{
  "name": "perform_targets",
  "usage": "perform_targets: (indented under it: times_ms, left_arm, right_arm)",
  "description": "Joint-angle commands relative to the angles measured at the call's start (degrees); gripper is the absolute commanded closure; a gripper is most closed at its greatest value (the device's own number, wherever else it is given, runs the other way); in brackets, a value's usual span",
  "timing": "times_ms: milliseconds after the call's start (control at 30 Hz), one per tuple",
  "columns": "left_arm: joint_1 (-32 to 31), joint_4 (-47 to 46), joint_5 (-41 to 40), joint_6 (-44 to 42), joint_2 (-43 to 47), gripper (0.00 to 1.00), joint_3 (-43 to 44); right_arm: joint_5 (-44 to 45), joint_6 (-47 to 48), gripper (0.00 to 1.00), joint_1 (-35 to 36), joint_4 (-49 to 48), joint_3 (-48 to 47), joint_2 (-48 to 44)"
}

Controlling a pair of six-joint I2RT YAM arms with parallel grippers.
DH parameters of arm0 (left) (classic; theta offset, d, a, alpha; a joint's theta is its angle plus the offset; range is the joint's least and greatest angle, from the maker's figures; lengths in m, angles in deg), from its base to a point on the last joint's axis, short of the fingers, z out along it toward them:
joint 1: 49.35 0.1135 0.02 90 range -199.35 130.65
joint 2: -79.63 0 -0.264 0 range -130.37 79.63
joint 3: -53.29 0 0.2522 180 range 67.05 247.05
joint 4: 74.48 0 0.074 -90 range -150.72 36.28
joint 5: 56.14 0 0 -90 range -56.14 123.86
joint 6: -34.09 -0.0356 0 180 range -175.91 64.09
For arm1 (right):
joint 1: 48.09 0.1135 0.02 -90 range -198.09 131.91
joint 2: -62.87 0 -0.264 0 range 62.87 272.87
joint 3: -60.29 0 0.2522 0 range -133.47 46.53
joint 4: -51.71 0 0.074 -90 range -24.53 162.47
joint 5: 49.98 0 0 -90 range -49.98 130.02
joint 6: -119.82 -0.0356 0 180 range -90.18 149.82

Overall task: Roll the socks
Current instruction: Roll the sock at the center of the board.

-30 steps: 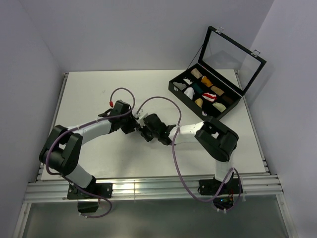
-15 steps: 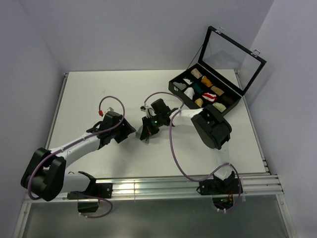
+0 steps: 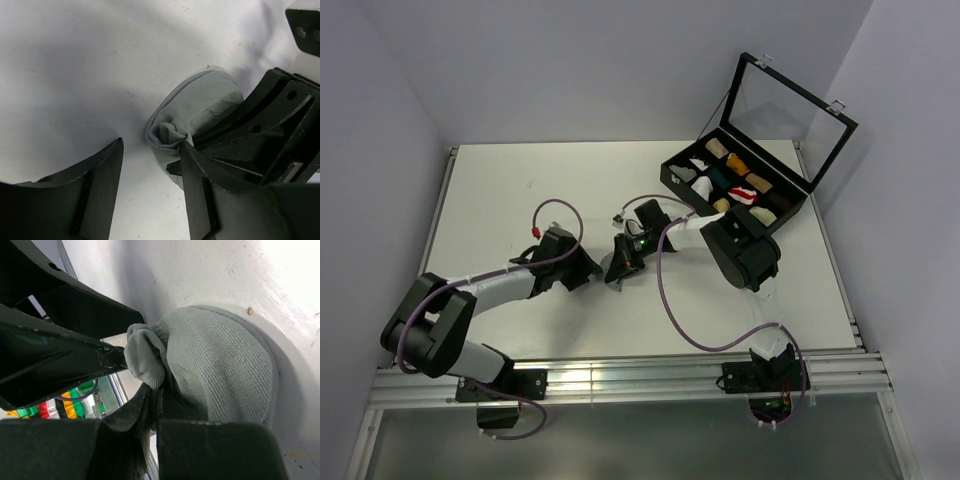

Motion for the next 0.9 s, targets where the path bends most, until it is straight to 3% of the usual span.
perform_targets:
  times_ms: [0,100,267,300,433,600,667,700,867]
  left_arm:
    - [-0.98,-2.29,0.70,0.39,-1.34,0.46,1.95]
    - [-1.07,-1.42,0.53,0.57,-3.63,0.53,2.21]
    - [-1.16,3.42,-0.18,0.31,-7.67,0.74,4.41]
    - [-1.16,3.94,-0.18,0.22,-8.11,0.77,4.67]
    - [-1.24,5.61,0.09,-1.18,-9.96,0.89,6.34]
    - [-1.33,7.64,-0.27,-3.65,-10.93,0.95,9.06]
    - [-1.33,8.60,0.00,-4.88,-11.71,0.96,10.56]
    - [-1.33,8.95,0.17,-5.23,-11.89,0.96,11.00]
    - [-1.33,10.10,0.88,-6.99,-12.51,0.97,13.11]
  right_arm:
    - [1.61,-0.71,1.00,-0.35,0.41,-0.49,1.89]
    - [1.96,-0.80,1.00,-0.35,0.23,-0.31,1.54]
    - [6.53,0.95,1.00,-0.27,0.85,1.18,-2.76]
    - [7.23,0.95,0.97,-0.27,0.50,1.62,-3.55]
    - [11.44,1.74,0.70,0.35,-1.69,4.34,-10.05]
    - [27.42,8.32,0.54,2.98,0.92,7.50,-18.75]
    - [35.06,11.65,0.52,5.61,1.02,9.34,-23.14]
    - [43.19,12.89,0.52,6.75,0.76,10.05,-24.46]
    - [57.85,22.64,0.51,17.21,-2.66,13.83,-29.48]
